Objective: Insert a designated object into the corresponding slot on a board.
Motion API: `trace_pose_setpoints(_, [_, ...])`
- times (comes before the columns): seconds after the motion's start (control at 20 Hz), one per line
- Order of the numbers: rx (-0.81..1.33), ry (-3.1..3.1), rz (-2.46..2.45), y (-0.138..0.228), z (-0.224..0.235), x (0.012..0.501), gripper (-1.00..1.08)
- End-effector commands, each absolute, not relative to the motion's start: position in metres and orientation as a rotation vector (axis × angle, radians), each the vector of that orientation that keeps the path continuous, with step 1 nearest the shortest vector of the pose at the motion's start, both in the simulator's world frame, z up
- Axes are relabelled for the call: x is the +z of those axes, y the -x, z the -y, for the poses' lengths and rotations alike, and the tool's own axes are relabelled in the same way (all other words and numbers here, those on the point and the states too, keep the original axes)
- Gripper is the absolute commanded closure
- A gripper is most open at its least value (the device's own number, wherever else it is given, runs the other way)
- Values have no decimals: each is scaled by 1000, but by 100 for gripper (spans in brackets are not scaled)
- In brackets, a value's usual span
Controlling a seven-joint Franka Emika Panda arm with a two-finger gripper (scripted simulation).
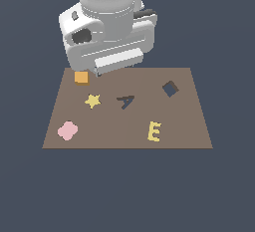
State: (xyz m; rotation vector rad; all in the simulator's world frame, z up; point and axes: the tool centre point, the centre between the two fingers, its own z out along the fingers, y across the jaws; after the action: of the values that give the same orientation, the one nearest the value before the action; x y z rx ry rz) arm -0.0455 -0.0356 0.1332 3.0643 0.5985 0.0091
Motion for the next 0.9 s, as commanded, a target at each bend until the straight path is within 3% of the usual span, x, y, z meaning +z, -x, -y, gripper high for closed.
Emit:
trace_pose_setpoints(0.0, [9, -3040, -717, 53, 42, 128, -92])
trace_pose_setpoints(0.85, [6, -2757, -1486, 90, 97, 89, -92])
